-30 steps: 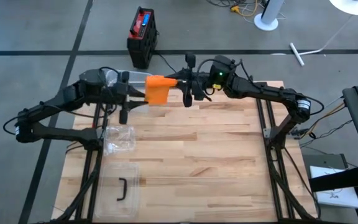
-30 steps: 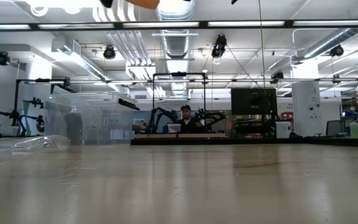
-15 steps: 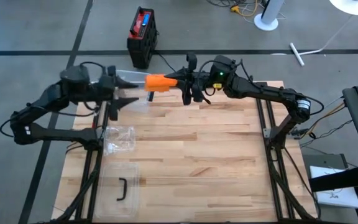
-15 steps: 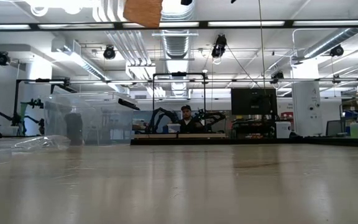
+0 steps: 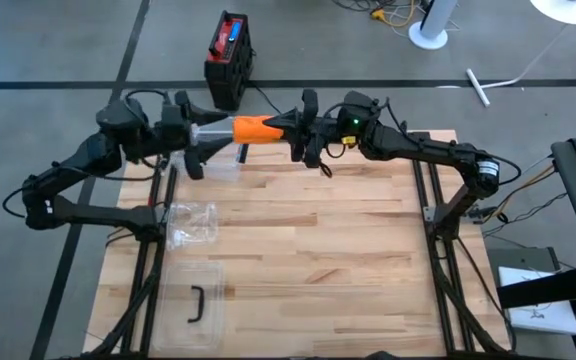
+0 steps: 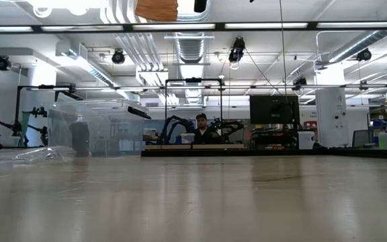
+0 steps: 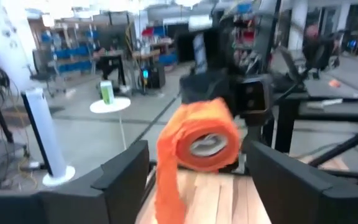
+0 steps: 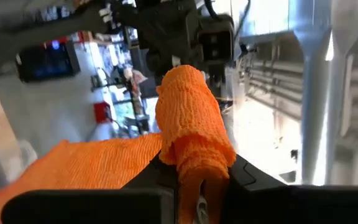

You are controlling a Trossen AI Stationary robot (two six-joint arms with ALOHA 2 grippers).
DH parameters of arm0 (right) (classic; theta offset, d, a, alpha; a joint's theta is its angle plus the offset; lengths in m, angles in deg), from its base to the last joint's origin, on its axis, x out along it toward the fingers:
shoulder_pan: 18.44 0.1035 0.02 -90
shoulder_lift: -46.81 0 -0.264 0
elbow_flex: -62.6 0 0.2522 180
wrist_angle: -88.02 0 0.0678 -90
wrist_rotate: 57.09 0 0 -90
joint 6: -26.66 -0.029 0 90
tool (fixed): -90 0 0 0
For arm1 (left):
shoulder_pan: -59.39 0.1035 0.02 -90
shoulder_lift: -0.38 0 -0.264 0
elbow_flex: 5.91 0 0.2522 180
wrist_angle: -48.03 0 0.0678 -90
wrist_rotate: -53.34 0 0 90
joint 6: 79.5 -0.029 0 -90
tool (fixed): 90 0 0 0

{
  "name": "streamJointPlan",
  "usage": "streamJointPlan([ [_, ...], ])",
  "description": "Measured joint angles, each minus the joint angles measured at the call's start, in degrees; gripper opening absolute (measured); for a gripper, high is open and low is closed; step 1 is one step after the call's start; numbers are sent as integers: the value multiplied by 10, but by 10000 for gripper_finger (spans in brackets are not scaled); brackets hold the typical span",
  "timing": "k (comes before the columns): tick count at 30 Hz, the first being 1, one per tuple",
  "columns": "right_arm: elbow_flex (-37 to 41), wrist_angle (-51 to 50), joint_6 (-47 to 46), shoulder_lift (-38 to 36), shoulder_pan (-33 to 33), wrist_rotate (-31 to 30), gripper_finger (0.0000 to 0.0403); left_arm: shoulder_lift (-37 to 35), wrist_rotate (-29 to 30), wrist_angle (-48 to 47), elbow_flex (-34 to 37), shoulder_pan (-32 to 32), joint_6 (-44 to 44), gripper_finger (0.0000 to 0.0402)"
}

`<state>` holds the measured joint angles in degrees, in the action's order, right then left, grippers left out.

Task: Roll bandage
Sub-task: Roll the orange bandage

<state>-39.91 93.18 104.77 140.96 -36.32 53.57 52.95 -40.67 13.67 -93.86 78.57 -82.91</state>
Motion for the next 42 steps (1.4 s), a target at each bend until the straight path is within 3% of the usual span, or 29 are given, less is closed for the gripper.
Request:
streamJointPlan([
  [7,0,0,113,0,4,-28,45,38,0,1,-4,0,-10,317],
  [12,0,4,119,0,4,-47,45,44,-61,-43,-31,-4,-61,351],
  [16,0,4,123,0,4,-52,45,43,-54,-46,-36,-4,-73,363],
  [29,1,-7,235,24,6,-58,45,55,-30,-29,-42,-4,-177,343],
  [36,1,-8,246,36,7,-58,46,85,-86,-32,-45,-4,-191,332],
  [42,1,-10,239,36,11,-59,46,117,-79,-88,-70,-4,-191,332],
])
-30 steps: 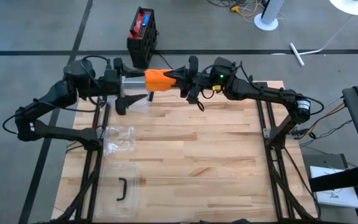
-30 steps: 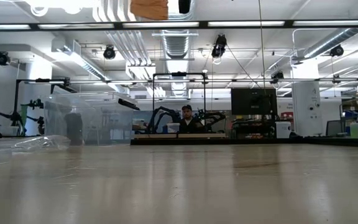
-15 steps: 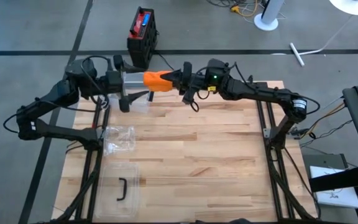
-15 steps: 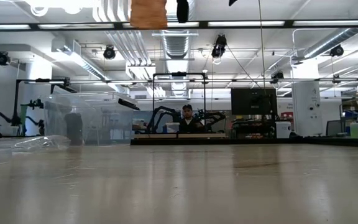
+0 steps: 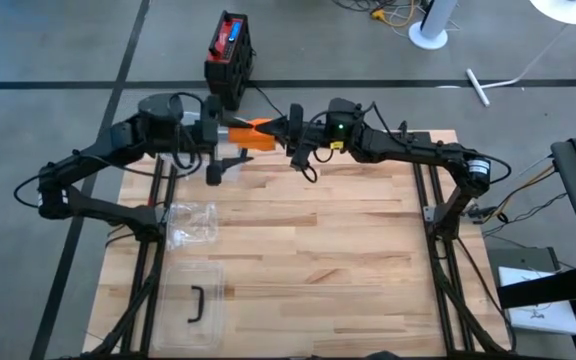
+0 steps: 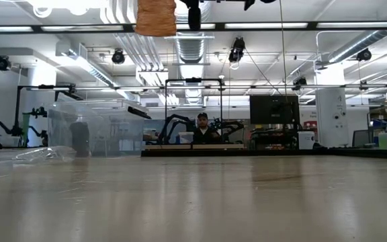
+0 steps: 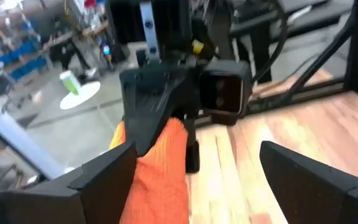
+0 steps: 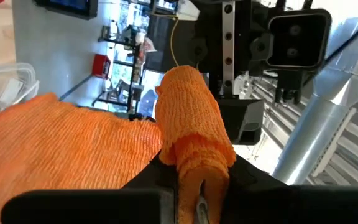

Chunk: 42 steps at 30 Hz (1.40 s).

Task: Roll bandage
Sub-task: Roll the orange bandage

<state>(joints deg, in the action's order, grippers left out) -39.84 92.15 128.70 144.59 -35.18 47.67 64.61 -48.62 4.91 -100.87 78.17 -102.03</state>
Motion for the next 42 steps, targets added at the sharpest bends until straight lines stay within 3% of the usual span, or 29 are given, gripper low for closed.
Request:
streamJointPlan([
  [6,1,-5,-10,1,1,-7,46,25,69,-78,-42,0,-9,338],
  [14,0,4,-19,0,6,8,46,29,88,-133,-81,0,4,332],
  [25,0,-14,-20,-1,6,4,46,54,26,-102,-88,0,14,324],
  [30,1,-21,-20,-1,6,2,46,74,31,-109,-89,1,1,332],
  [35,1,-12,-20,-1,8,0,46,81,80,-142,-89,0,-10,332],
  [42,1,12,19,-1,8,2,46,71,83,-173,-88,0,6,319],
])
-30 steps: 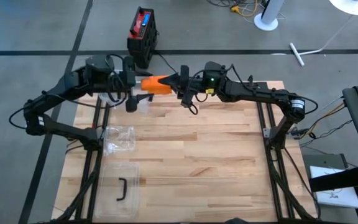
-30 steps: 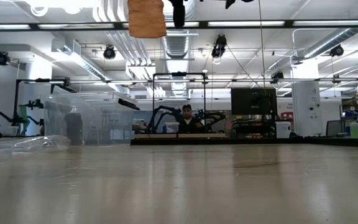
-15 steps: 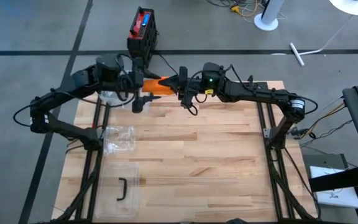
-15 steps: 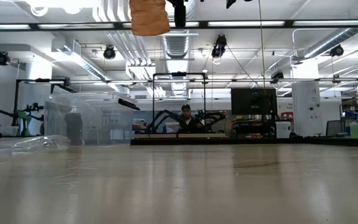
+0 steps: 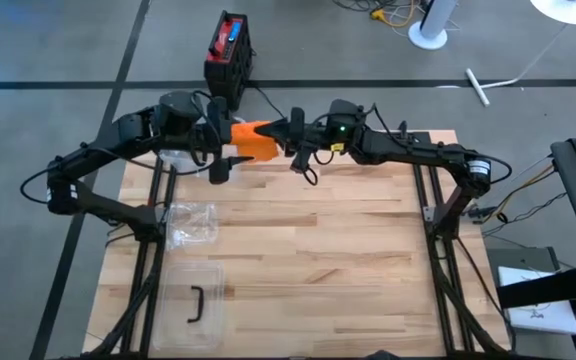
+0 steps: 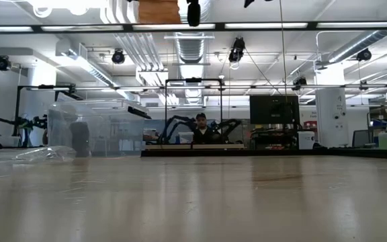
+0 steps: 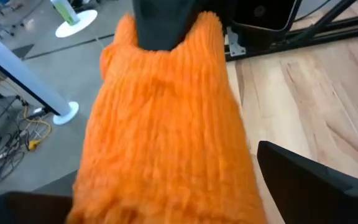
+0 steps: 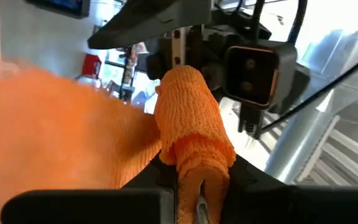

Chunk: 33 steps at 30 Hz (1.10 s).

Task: Roll bandage
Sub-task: Roll the orange bandage

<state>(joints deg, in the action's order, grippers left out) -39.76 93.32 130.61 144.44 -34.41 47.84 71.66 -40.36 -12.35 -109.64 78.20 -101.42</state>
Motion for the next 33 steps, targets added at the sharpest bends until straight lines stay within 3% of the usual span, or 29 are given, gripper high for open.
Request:
streamJointPlan([
  [20,1,-31,18,0,2,5,46,-35,26,-76,0,6,58,328],
  [27,1,-35,-158,-3,3,5,46,-41,44,-34,16,6,65,307],
  [33,1,-35,-332,-28,5,6,46,-39,133,10,43,5,82,256],
])
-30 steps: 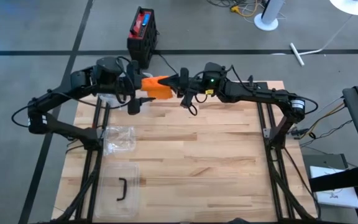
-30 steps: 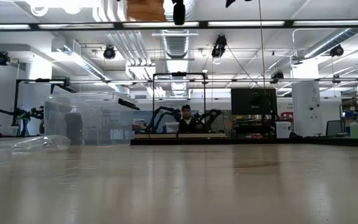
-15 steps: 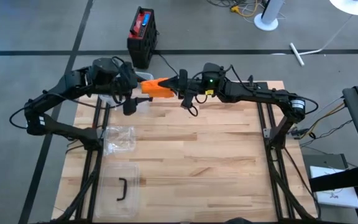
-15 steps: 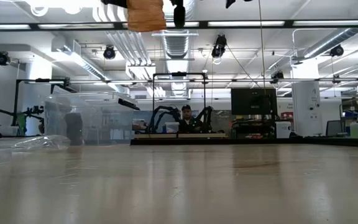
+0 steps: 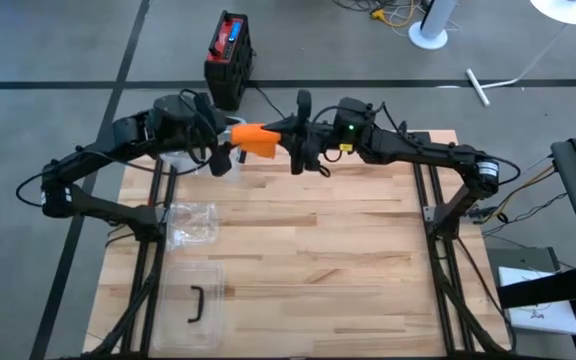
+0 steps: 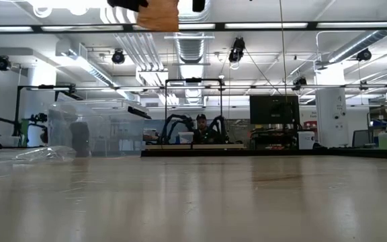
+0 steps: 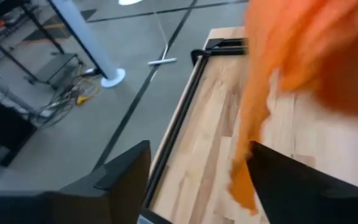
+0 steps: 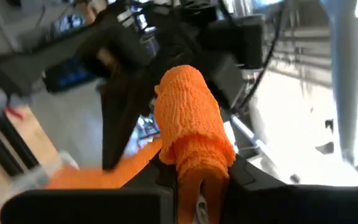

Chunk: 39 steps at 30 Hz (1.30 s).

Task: Roll bandage
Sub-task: Roll the orange bandage

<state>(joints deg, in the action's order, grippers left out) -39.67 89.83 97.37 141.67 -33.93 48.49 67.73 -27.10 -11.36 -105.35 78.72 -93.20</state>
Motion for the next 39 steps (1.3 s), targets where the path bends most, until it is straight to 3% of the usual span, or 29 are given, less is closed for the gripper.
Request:
streamJointPlan([
  [4,0,-7,-92,-9,1,-1,46,0,1,20,10,1,10,210],
  [12,0,-20,-163,-11,2,-6,46,-8,-45,73,44,1,-22,116],
  [18,0,-16,-269,-18,2,-5,46,-17,-45,157,105,1,-20,11],
  [22,0,-25,-323,-25,-1,-4,46,-34,-43,196,142,1,-19,12],
  [33,0,-47,-352,-47,-15,-6,46,-63,-43,232,221,0,4,1],
  [39,0,-60,-284,-47,-28,-10,46,-66,-43,255,238,-3,18,1],
])
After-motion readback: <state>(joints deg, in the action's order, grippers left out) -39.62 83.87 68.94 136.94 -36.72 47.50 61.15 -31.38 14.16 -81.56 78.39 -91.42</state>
